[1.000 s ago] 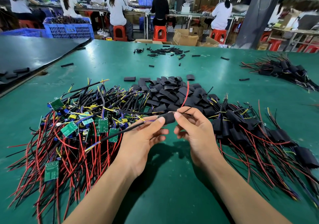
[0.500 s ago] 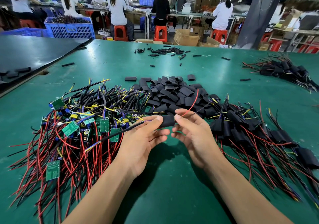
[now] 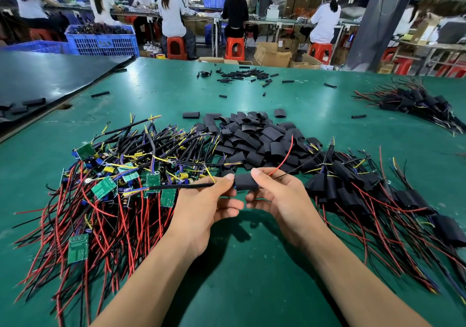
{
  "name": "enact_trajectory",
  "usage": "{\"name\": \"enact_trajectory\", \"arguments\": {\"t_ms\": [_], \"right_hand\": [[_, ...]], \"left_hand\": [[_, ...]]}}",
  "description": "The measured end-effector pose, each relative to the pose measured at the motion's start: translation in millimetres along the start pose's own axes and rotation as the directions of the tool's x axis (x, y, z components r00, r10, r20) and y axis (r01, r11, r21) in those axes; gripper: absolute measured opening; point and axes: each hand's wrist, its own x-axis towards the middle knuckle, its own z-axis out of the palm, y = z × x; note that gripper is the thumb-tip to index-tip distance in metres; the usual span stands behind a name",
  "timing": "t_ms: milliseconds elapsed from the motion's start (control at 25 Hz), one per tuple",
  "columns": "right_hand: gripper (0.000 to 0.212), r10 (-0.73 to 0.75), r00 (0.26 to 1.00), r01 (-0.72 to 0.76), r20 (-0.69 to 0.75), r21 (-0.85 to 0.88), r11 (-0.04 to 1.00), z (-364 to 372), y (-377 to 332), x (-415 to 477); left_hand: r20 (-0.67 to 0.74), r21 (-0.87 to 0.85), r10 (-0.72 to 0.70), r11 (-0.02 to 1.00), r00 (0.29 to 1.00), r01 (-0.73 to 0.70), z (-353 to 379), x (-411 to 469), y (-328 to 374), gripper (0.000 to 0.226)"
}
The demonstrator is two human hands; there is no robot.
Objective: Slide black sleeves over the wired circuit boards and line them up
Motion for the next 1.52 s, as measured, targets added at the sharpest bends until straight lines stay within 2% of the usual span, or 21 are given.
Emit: {"name": "enact_trajectory", "arguments": {"t_ms": [240, 440, 520, 680, 840, 1000, 1120, 1360, 1520], "right_hand": [[0.012, -0.025, 0.997, 0.022, -0.069, -0.041, 0.999, -0.6, -0.9, 2.4], [0.026, -0.086, 0.996, 0.086, -0.004, -0.067, 0.994, -0.1, -3.5, -0.2], [0.030, -0.079, 0.997, 0.078, -0.009, -0.080, 0.994, -0.9, -4.0, -0.3], [0.033, -0.040, 0.999, 0.037, -0.030, -0.085, 0.996, -1.4, -2.2, 1.4], [0.009, -0.065, 0.997, 0.069, 0.049, -0.081, 0.994, 3.2, 0.5, -2.6], [0.015, -0.061, 0.998, 0.063, 0.029, -0.100, 0.993, 5.3, 2.0, -3.4], [0.014, -0.030, 0.999, 0.032, 0.026, -0.056, 0.998, 5.7, -0.5, -3.3], [0.010, 0.066, 0.997, -0.065, 0.042, -0.018, 0.998, 4.3, -3.1, -4.6], [0.019, 0.113, 0.993, -0.114, 0.035, 0.009, 0.993, 3.6, -3.1, -3.1]], "left_hand": [[0.033, 0.083, 0.145, 0.986, 0.989, -0.148, 3.1, -2.4, -5.1, 0.009], [0.080, 0.015, 0.046, 0.999, 0.996, -0.047, 0.5, 0.5, -2.3, 0.007], [0.101, 0.027, 0.058, 0.998, 0.993, -0.061, -0.3, 0.8, -3.2, 0.006], [0.047, 0.120, 0.178, 0.976, 0.983, -0.183, -0.6, 1.7, -6.6, 0.005], [-0.006, 0.225, 0.251, 0.943, 0.968, -0.244, 1.6, 0.2, -7.0, 0.002], [0.011, 0.348, 0.302, 0.892, 0.953, -0.287, 2.7, -3.6, -5.6, 0.004], [0.041, 0.376, 0.328, 0.870, 0.944, -0.319, 3.7, -5.6, -1.9, 0.008], [0.132, 0.521, 0.396, 0.752, 0.909, -0.404, 3.2, -11.4, 0.3, 0.017], [0.119, 0.498, 0.390, 0.772, 0.913, -0.395, 3.4, -12.0, 0.1, 0.016]]}}
